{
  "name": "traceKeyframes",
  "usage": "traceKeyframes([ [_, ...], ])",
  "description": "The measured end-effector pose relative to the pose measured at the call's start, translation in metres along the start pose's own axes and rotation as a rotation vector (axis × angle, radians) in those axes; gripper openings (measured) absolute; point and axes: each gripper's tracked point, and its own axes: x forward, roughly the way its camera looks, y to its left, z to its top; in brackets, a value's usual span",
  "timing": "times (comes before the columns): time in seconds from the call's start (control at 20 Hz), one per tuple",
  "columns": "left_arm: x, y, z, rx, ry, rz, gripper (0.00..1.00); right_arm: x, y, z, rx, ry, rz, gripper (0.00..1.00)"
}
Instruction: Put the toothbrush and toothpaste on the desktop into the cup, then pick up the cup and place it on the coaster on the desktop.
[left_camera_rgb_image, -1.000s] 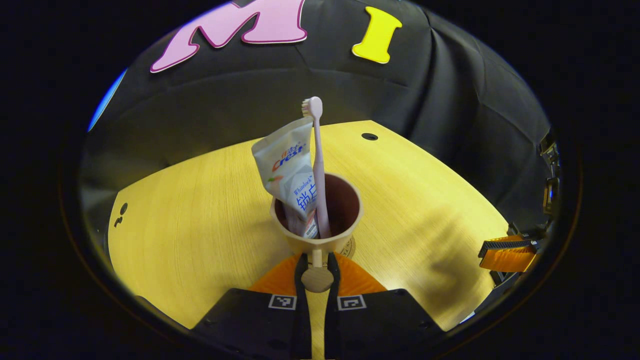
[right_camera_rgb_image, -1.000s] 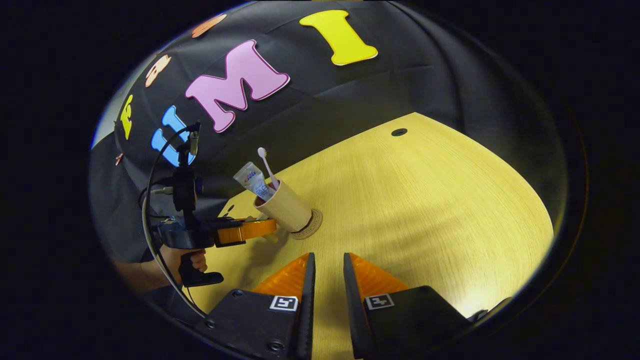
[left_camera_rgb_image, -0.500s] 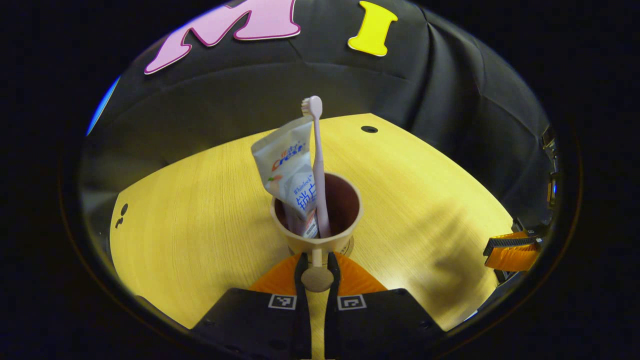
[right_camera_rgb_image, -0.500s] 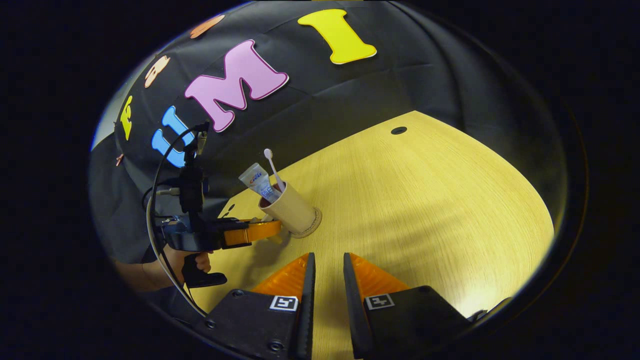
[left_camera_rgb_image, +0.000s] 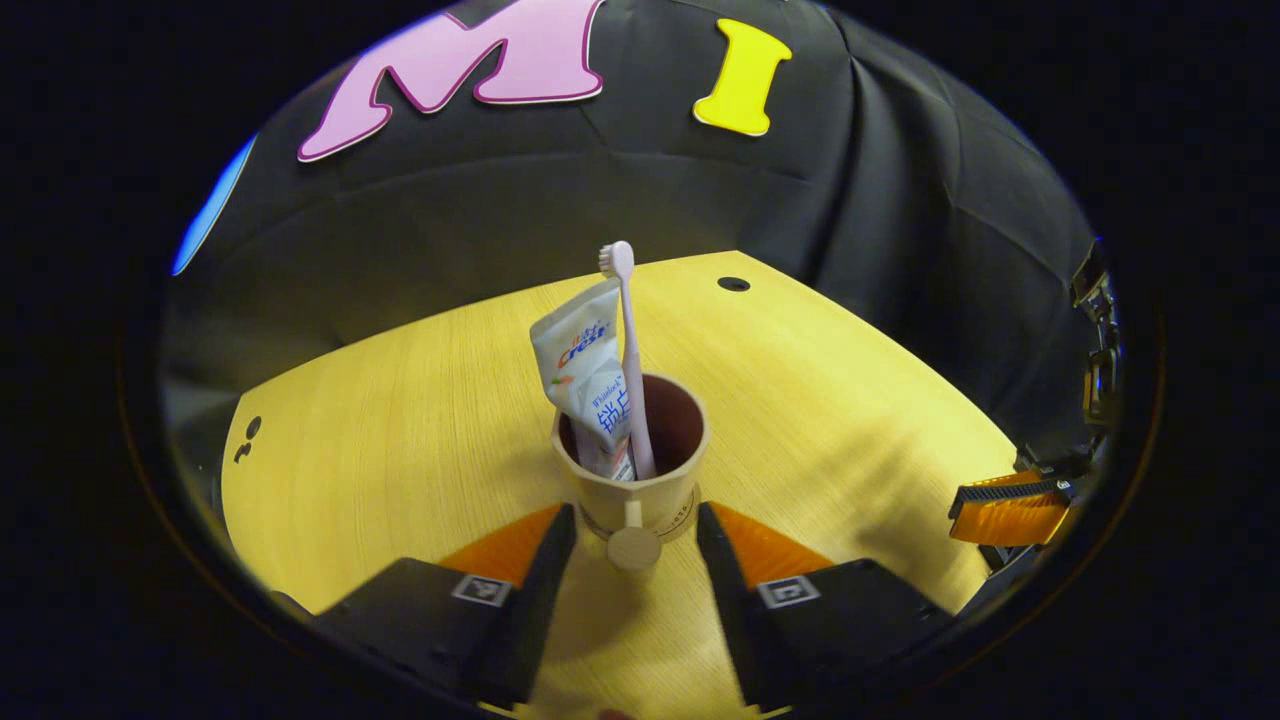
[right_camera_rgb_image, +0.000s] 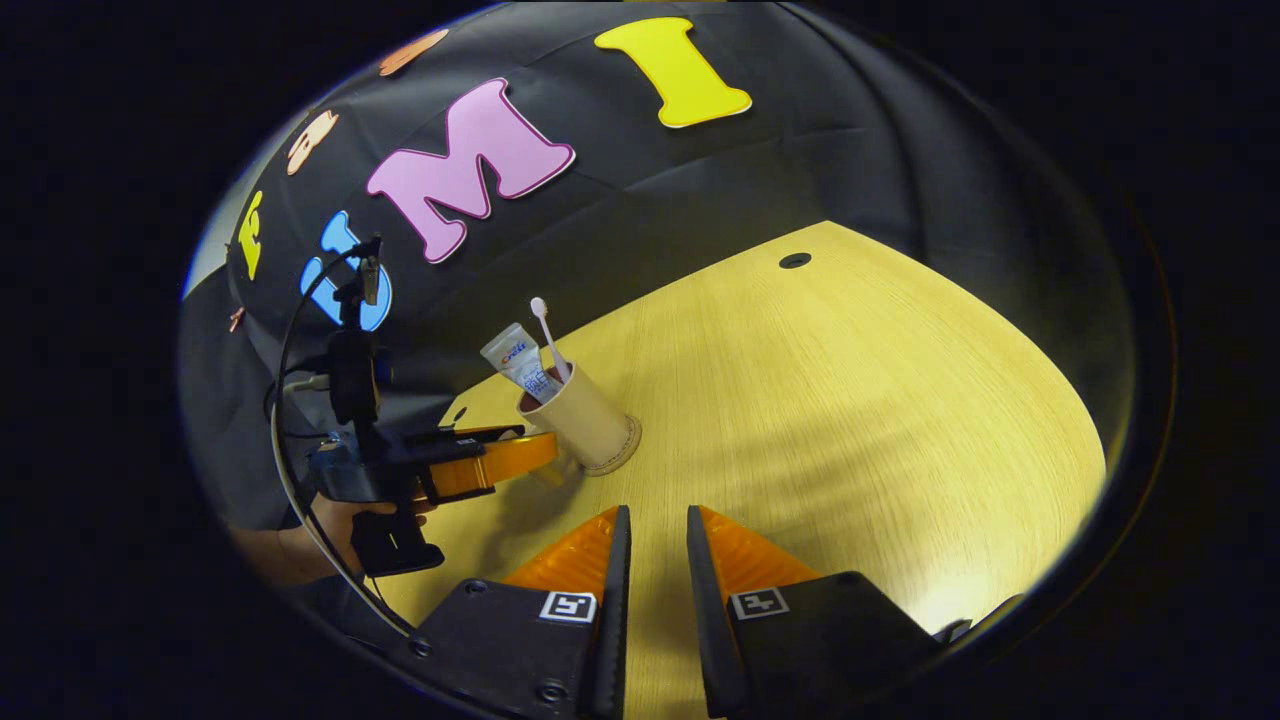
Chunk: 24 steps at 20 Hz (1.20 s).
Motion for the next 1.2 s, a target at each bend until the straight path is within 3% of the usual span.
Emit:
traceKeyframes([
  [0.05,-0.006,0.001,0.0,0.003,-0.004,0.004,0.91,-0.001,0.003,0.002,-0.002,0.003,0.002,0.17],
  [0.1,-0.013,0.003,0.003,0.009,-0.008,0.011,1.0,-0.003,0.007,0.004,-0.005,0.005,0.003,0.34],
  [0.2,-0.029,0.004,0.004,0.018,-0.017,0.016,1.0,-0.008,0.018,0.01,-0.015,0.005,0.008,0.39],
  [0.25,-0.04,0.005,0.005,0.021,-0.022,0.016,1.0,-0.011,0.023,0.013,-0.023,0.004,0.009,0.24],
  [0.3,-0.051,0.006,0.006,0.023,-0.03,0.014,1.0,-0.015,0.03,0.016,-0.028,0.005,0.012,0.43],
  [0.55,-0.105,0.008,0.008,0.017,-0.068,-0.014,1.0,-0.031,0.067,0.021,-0.073,0.012,0.041,0.52],
  [0.6,-0.114,0.01,0.008,0.013,-0.074,-0.015,1.0,-0.033,0.076,0.023,-0.081,0.015,0.051,0.36],
  [0.65,-0.123,0.011,0.008,0.007,-0.084,-0.016,1.0,-0.035,0.084,0.022,-0.088,0.017,0.06,0.6],
  [0.75,-0.139,0.015,0.007,-0.012,-0.103,-0.017,1.0,-0.04,0.099,0.026,-0.114,0.015,0.068,0.74],
  [0.8,-0.146,0.018,0.007,-0.021,-0.111,-0.016,1.0,-0.042,0.106,0.027,-0.128,0.015,0.073,0.75],
  [0.95,-0.164,0.031,0.002,-0.033,-0.128,0.0,1.0,-0.044,0.126,0.029,-0.169,0.017,0.088,0.98],
  [1.2,-0.193,0.053,-0.018,-0.127,-0.128,0.025,1.0,-0.042,0.156,0.025,-0.201,0.025,0.107,0.98],
])
